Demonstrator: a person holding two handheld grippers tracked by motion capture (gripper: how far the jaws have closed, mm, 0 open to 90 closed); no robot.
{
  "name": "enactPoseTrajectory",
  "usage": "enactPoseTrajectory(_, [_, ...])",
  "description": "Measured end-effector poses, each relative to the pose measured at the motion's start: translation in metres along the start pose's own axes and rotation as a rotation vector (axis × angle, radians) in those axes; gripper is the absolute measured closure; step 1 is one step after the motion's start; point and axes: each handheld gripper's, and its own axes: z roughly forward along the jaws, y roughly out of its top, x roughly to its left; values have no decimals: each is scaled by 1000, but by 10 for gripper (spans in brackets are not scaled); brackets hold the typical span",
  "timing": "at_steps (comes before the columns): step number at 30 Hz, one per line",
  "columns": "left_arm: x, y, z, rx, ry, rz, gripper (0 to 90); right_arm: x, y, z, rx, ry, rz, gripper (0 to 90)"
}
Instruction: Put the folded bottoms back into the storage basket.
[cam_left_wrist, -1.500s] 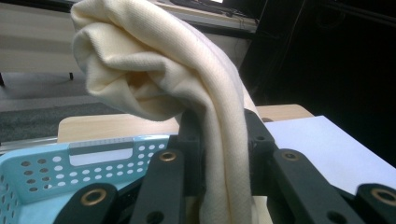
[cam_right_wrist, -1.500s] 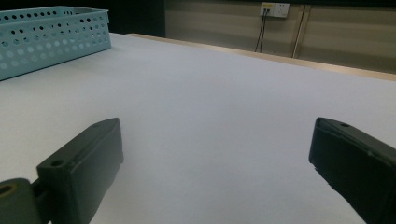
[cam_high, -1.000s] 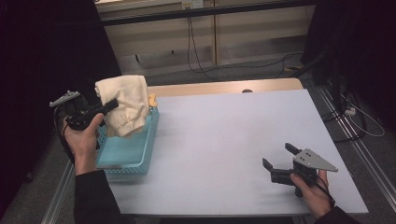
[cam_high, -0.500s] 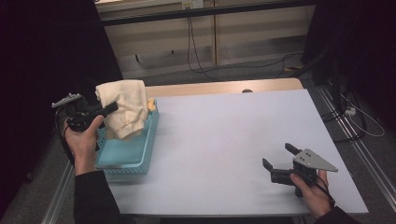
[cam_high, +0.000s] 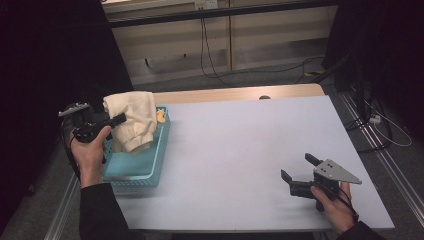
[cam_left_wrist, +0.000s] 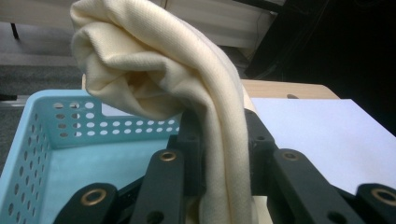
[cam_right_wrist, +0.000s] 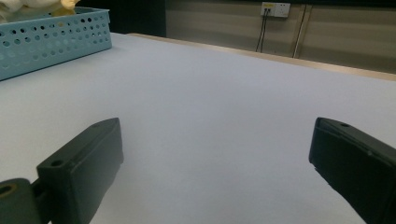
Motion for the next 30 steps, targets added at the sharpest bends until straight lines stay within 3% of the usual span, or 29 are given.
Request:
enactPoseTrajectory(15, [12, -9, 9, 80, -7, -12, 736, 0, 0, 0, 0, 0, 3, 27])
enactPoseTrajectory(18, [14, -11, 11, 81, -7, -32, 736, 0, 0, 0, -1, 0, 2, 27])
enactPoseTrajectory(30, [14, -16, 20, 135, -20, -26, 736, 0, 0, 0, 0, 1, 2, 27])
